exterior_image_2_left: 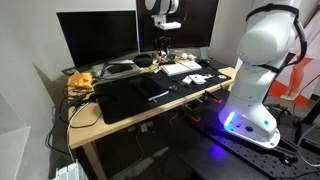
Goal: Move the white object from the bottom right corner of the table to the center of the table
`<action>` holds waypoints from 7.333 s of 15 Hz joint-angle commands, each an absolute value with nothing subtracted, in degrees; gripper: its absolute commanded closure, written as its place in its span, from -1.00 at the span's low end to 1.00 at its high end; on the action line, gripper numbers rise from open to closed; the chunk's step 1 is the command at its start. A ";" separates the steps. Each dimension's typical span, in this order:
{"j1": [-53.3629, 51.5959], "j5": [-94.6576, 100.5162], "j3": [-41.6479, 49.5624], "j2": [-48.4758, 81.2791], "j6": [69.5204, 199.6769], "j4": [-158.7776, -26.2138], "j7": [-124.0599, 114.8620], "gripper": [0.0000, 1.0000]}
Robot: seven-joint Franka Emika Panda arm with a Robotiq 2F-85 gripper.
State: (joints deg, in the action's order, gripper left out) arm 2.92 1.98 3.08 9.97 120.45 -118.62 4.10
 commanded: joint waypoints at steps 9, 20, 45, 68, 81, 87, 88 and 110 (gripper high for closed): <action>3.05 2.04 2.90 13.30 120.74 -116.48 4.06 -0.02; 0.31 2.85 2.18 23.53 120.73 -110.24 -2.14 0.48; -3.58 5.47 3.56 45.60 117.78 -86.43 -7.22 0.48; -2.88 4.74 2.82 41.49 116.96 -88.72 -5.26 -1.00; -2.30 4.57 1.72 26.99 119.80 -102.70 -3.50 -1.00; -2.11 5.04 1.53 17.29 122.87 -113.63 -1.50 -1.00; -2.09 5.12 1.50 15.86 123.33 -115.27 -0.91 -1.00; 2.36 5.68 3.14 -4.51 136.79 -147.40 12.09 -1.00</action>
